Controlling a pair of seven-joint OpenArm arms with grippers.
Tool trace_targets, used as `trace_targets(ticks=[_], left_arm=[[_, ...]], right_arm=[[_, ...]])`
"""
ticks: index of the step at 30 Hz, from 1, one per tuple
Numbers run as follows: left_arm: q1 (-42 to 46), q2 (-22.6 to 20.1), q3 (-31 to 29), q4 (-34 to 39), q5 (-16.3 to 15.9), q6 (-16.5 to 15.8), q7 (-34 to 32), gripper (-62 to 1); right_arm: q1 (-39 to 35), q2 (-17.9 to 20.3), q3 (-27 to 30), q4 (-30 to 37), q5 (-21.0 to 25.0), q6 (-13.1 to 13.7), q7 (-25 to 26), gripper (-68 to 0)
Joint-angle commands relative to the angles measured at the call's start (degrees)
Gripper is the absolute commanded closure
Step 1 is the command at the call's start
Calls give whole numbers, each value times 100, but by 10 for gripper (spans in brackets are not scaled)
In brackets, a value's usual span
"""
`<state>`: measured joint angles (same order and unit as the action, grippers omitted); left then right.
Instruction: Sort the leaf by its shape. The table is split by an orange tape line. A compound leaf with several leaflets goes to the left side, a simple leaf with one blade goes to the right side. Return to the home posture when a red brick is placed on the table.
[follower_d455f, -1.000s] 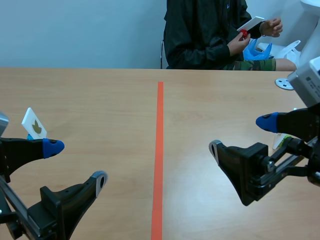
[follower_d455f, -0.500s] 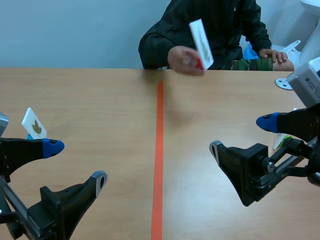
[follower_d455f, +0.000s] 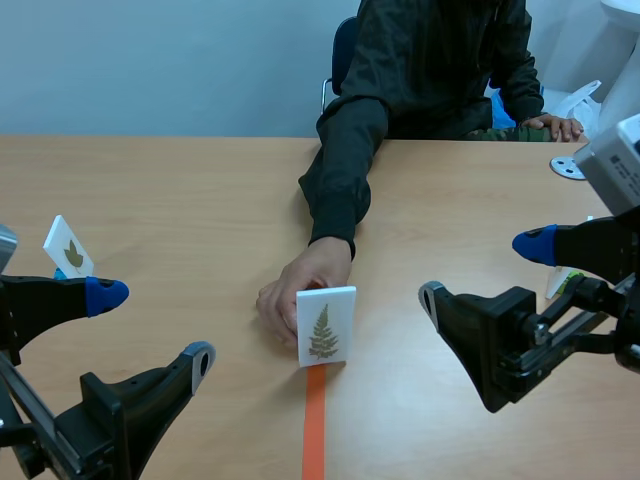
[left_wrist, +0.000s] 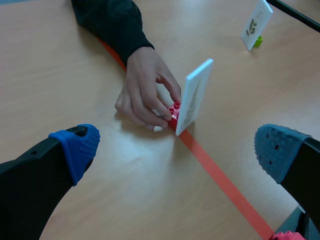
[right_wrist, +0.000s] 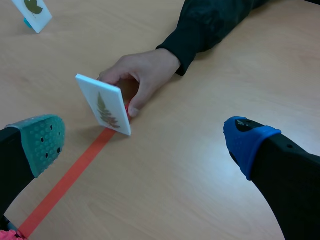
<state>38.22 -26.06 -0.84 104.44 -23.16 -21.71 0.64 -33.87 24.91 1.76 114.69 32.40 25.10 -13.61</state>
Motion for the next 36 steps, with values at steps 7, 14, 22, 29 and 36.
trace_targets(ticks=[7,14,22,29,36], left_arm=[[-31,-33,-42,15,-61,-35,-76,-623],[-31,-33,-42,15,-61,-35,-76,-623],[-31,-33,-42,15,-61,-35,-76,-623],[-31,-33,-42,15,-59,-35,-74,-623],[-31,-33,-42,15,-59,-35,-79,-623]], right_arm=[[68,15,4,-4,15,-20,83,-679],[68,17,4,-4,15,-20,83,-679],[68,17,4,-7,-28,-17,83,-679],[72,17,4,-68,-28,-17,107,-679],[365,17,-234,-557,-83,9,153,-679]])
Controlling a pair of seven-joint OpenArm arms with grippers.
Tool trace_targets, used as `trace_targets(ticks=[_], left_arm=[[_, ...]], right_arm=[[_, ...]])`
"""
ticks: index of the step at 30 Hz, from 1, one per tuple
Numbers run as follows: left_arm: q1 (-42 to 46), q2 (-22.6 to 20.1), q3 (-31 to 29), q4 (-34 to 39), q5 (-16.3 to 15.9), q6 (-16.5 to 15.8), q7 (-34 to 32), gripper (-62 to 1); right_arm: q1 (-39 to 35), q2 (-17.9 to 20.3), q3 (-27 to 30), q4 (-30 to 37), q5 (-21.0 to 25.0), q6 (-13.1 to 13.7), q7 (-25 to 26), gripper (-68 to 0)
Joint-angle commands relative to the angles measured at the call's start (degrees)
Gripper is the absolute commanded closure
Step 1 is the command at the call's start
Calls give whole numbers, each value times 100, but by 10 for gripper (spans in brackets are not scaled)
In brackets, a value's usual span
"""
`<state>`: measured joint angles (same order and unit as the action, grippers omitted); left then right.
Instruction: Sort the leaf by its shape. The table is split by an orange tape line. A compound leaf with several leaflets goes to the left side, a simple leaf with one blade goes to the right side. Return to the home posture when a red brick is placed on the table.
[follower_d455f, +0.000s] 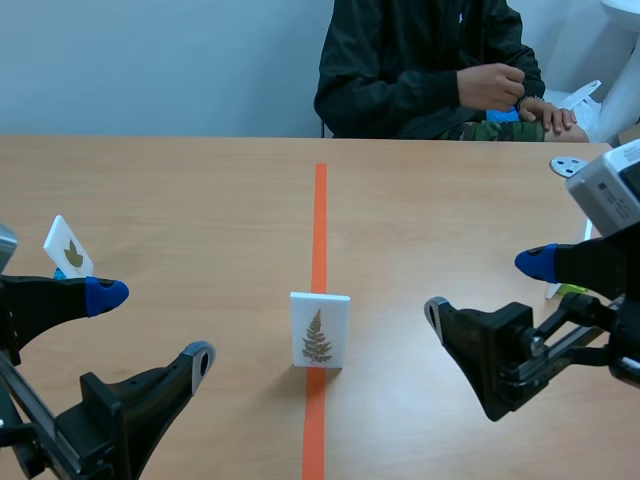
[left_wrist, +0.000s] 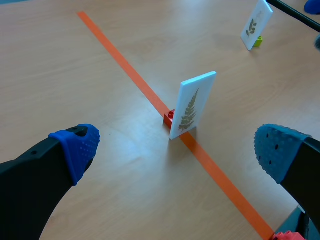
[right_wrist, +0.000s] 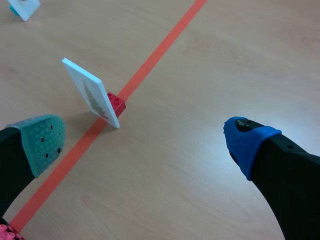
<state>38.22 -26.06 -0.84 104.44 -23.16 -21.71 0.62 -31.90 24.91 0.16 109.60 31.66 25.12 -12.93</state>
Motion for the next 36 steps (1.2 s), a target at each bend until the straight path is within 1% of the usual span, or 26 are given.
trace_targets(ticks=[1,5,8,11,15,19,24,28,31,36], left_arm=[[-31,-33,-42,15,-59,-35,-76,-623],[-31,-33,-42,15,-59,-35,-76,-623],[-31,-33,-42,15,-59,-35,-76,-623],[-31,-33,-42,15,-59,-35,-76,-623],[-31,-33,-42,15,-59,-35,-74,-623],[-31,-31,-42,15,-59,-35,-76,-623],[-31,-31,-42,15,-59,-35,-76,-623],[-31,-31,-42,15,-59,-35,-76,-623],[-31,-31,-42,15,-59,-35,-76,-623],[-31,-31,-42,15,-59,-35,-76,-623]], right_arm=[[267,17,-155,-160,-79,7,105,-679],[680,17,-551,-691,-420,50,424,-679],[1012,17,-933,-1097,-732,247,627,-679],[1311,15,-1355,-1552,-1130,260,896,-679],[1679,-2,-1834,-2175,-1672,258,1515,-679],[2061,-258,-2081,-2833,-2142,232,2059,-679],[2518,-682,-2218,-3558,-2435,170,2511,-679],[2804,-927,-2319,-3952,-2638,170,2686,-679],[2927,-1012,-2446,-4107,-2789,170,2800,-679],[3032,-1021,-2706,-4183,-3023,149,2973,-679]])
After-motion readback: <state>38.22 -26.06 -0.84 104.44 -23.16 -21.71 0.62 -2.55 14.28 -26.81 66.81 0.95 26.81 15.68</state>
